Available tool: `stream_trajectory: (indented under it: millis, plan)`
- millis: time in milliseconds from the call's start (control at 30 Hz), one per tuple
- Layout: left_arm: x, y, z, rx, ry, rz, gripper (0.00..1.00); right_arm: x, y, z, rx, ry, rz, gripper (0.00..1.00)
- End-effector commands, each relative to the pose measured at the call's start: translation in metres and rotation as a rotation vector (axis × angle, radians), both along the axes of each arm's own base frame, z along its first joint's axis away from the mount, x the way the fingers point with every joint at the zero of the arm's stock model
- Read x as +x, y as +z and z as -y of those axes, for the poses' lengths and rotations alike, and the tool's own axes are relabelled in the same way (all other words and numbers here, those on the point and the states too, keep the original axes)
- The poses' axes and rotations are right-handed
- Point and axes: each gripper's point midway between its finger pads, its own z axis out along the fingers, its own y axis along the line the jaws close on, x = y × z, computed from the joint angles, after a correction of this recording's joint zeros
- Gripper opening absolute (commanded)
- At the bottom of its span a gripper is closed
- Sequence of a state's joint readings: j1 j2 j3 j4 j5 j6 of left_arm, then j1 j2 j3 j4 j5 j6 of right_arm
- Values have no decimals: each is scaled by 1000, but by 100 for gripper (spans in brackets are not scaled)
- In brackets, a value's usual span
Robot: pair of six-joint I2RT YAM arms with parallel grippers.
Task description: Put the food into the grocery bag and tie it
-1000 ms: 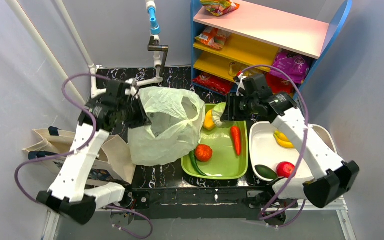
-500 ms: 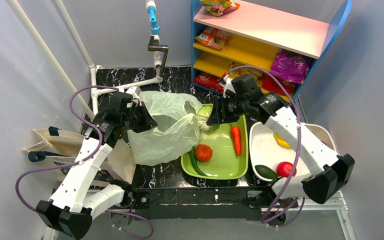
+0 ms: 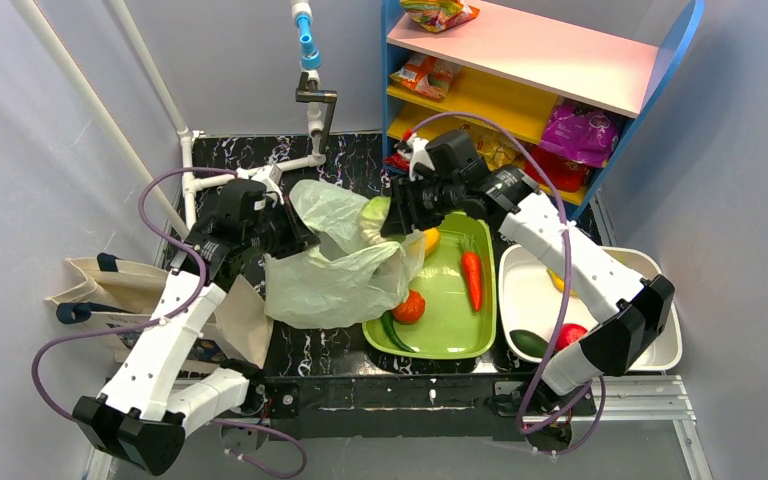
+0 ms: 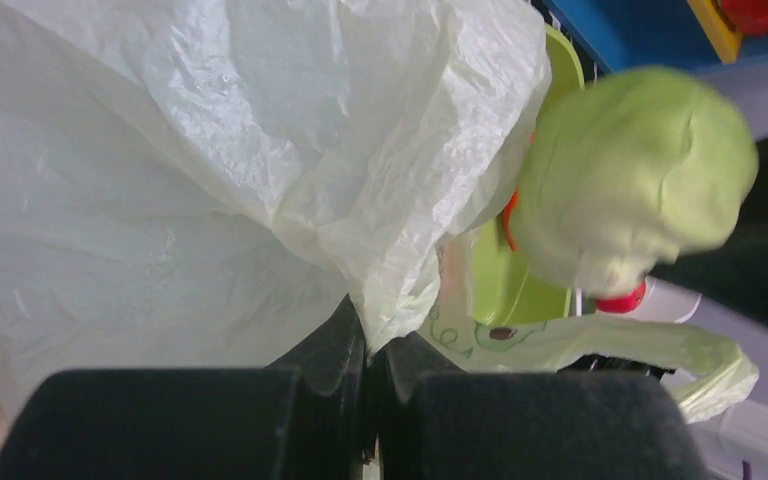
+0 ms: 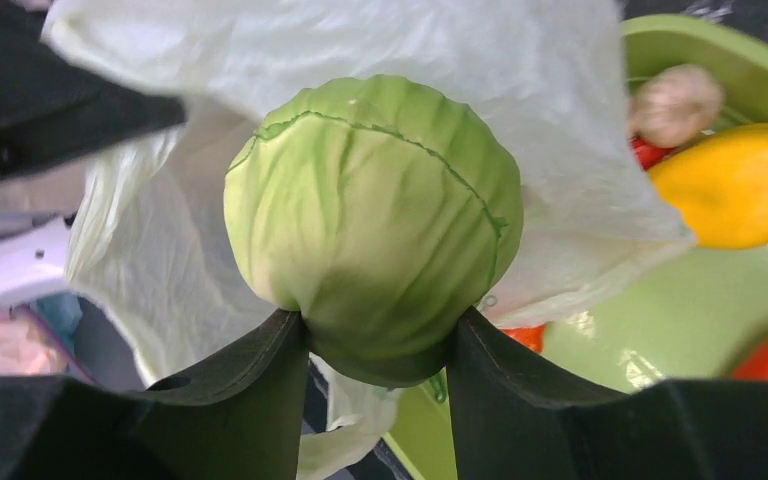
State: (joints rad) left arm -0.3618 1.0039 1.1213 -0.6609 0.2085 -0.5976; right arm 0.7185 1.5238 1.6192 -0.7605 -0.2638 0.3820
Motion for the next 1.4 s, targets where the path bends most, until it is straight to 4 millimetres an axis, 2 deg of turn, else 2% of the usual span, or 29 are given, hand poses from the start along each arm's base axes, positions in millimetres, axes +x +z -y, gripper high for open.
stream_trajectory:
  millis: [0,167,367,600,700,767,1067,1167,1267,1367]
  plan:
    - [11,6,-14,30,129,-31,0,-40,19,-10,55,129,50,45]
    - [17,1,-15,57,178,-123,0,-65,32,-22,113,182,61,45]
    - [23,8,-14,30,214,-114,0,-71,38,-57,123,252,58,46]
    - [16,26,-21,50,190,-42,0,-46,14,-88,76,253,53,53]
    - [12,26,-25,46,201,-17,0,-43,4,-99,54,292,31,61]
    - [9,23,-26,37,209,-15,0,-46,-3,-106,57,326,-6,71]
    - [12,14,-20,38,184,-49,0,-83,2,-110,73,460,-38,83]
    - [16,13,-14,24,168,-60,0,-94,-10,-105,48,479,-73,85]
    - [20,10,-8,10,150,-77,0,-96,-20,-100,32,460,-91,86]
    - [22,7,-4,4,137,-95,0,-92,-16,-99,37,446,-61,87]
